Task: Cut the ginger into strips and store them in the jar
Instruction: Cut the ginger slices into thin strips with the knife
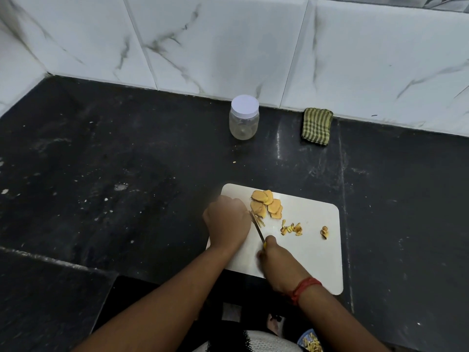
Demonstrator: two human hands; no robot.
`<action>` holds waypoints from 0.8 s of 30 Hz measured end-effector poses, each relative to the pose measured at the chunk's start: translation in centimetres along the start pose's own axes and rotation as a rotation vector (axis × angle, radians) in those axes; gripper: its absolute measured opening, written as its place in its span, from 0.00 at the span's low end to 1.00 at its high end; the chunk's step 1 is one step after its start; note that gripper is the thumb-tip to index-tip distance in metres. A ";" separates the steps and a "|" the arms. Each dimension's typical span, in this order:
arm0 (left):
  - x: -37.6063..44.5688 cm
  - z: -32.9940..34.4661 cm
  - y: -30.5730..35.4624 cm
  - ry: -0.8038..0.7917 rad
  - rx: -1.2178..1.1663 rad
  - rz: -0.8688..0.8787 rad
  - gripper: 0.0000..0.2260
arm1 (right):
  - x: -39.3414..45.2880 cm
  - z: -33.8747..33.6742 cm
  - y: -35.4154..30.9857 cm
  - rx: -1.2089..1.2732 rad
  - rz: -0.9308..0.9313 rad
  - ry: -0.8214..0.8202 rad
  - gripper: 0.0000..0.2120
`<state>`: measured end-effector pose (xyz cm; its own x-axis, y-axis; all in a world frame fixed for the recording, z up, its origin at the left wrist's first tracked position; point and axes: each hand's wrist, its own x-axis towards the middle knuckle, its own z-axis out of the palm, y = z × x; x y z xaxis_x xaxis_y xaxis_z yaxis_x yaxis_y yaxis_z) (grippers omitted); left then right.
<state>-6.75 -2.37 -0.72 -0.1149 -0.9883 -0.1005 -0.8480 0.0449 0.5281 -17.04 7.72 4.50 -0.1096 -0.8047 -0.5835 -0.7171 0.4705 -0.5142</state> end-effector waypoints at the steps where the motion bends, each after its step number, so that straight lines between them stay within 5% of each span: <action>1: 0.0 0.0 0.1 -0.003 -0.002 -0.006 0.01 | 0.0 0.1 -0.1 0.044 0.017 -0.001 0.04; 18: -0.1 -0.1 0.4 -0.033 0.023 -0.007 0.04 | 1.8 -0.4 -0.6 0.214 0.155 -0.062 0.06; 24: -0.5 0.0 0.5 0.004 0.004 0.000 0.02 | 0.6 -0.1 -0.7 0.070 0.087 -0.007 0.05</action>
<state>-7.11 -1.87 -0.38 -0.1130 -0.9888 -0.0974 -0.8500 0.0455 0.5247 -16.64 6.85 4.56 -0.1642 -0.7570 -0.6325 -0.6554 0.5630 -0.5036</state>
